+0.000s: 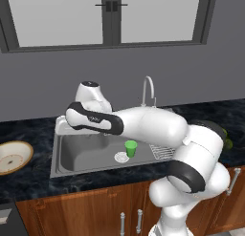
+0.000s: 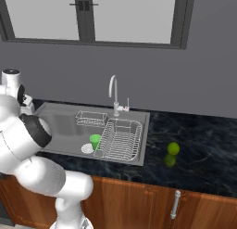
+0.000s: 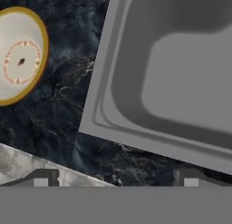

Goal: Remove the lime and lime from the sink. Then move the bowl and cup from the counter to the sink for washing.

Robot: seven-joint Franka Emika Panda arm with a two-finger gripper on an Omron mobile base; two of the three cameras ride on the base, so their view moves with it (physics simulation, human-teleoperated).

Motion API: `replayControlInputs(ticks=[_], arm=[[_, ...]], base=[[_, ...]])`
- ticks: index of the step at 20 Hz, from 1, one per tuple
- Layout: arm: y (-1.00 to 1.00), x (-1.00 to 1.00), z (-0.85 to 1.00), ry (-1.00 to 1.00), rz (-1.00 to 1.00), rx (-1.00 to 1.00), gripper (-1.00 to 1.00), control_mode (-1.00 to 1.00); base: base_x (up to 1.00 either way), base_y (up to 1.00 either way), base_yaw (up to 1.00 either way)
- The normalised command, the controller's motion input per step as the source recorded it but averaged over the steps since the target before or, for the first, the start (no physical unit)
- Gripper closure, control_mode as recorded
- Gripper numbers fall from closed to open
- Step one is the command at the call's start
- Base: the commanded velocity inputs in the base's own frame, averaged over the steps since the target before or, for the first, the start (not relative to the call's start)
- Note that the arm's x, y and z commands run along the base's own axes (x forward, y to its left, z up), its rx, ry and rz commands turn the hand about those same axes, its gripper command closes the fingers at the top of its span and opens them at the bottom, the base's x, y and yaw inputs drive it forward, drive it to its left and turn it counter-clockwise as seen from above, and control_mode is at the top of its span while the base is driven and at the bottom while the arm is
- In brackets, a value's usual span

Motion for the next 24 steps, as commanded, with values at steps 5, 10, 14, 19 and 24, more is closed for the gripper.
replayControlInputs(ticks=[5,10,14,19,24], arm=[[0.45,0.10,-0.04,0.04,-0.08,0.00,-1.00,-1.00],[0.45,0.16,-0.10,0.03,-0.10,0.00,-1.00,-1.00],[0.42,0.12,-0.14,0.07,-0.10,0.00,-1.00,-1.00],[0.39,0.14,-0.12,0.06,-0.09,0.00,-1.00,-1.00],[0.33,0.19,-0.13,0.03,-0.07,0.00,-1.00,-1.00]], base=[[0.00,0.00,0.00],[0.00,0.00,0.00],[0.00,0.00,0.00],[0.00,0.00,0.00],[0.00,0.00,0.00]])
